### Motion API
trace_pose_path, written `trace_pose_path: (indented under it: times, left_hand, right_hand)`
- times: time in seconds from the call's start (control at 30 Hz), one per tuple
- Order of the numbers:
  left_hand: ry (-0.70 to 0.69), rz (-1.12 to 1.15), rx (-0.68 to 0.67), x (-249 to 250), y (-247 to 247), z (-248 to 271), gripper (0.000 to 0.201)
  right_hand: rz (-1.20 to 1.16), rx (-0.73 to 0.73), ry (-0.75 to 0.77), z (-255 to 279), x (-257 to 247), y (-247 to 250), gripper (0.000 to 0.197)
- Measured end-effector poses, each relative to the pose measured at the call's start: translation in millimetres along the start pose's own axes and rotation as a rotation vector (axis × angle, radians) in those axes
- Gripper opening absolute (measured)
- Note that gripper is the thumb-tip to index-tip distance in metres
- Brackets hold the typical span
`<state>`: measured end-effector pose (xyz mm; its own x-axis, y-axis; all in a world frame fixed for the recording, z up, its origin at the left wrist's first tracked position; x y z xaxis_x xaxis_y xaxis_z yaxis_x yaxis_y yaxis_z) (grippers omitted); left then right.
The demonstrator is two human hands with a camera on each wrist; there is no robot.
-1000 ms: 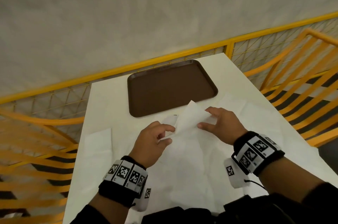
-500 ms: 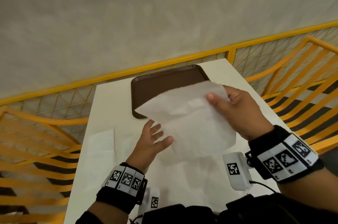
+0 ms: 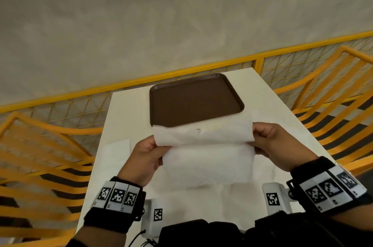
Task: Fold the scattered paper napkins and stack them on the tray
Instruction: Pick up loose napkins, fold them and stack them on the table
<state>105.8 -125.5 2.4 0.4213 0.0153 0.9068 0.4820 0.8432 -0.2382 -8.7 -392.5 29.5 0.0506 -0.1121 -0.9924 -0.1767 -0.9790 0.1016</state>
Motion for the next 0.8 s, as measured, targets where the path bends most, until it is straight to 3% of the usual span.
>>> trace_pose_path:
  times: [0.13,0.23,0.3,0.37,0.47,0.57,0.63,0.73,0.8]
  left_hand:
    - [0.006,-0.096,-0.014,3.7,11.6,5.8,0.011]
    - [-0.071,-0.207,-0.045,8.9,17.5,11.7,0.004]
    - [-0.114,-0.255,-0.061,13.2,19.3,15.3,0.002]
    - [-0.134,-0.312,-0.072,15.8,21.3,18.8,0.009]
    - [-0.124,-0.486,-0.095,22.7,26.8,28.5,0.029]
    - [-0.073,-0.717,-0.141,34.6,27.0,39.9,0.041]
    - [-0.047,-0.752,-0.110,37.4,18.5,41.7,0.052]
    - [-0.115,-0.909,0.027,33.7,-0.7,35.5,0.049]
    - [-0.173,-0.987,0.078,28.7,-10.2,31.1,0.032]
  right_hand:
    - [-0.125,0.030,-0.081,2.2,-6.3,-4.9,0.033]
    - [-0.246,0.022,-0.086,1.7,-8.8,-10.5,0.030]
    - [-0.139,-0.007,-0.040,1.2,-7.0,-12.4,0.017]
    - [0.128,-0.036,0.038,0.9,-6.0,-13.2,0.007]
    - [0.400,-0.011,0.225,0.0,-9.9,-19.4,0.014]
    - [0.587,-0.046,0.478,1.0,-15.9,-28.5,0.024]
    - [0.657,-0.111,0.608,1.7,-21.1,-37.5,0.023]
    - [0.692,-0.200,0.700,1.9,-31.8,-51.3,0.020]
    - [0.697,-0.226,0.735,1.5,-35.2,-57.0,0.021]
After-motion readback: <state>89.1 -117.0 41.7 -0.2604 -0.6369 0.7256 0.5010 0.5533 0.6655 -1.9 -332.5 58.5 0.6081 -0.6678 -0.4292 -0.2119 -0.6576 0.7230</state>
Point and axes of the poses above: each hand's wrist, its own z-axis away from the middle knuckle, its own y-axis out of the back of the hand, x = y × z, the point moved 2 cm from there along -z, towards the middle knuckle, and after that the axes turned 13 degrees about y, right-handed, at the moved point
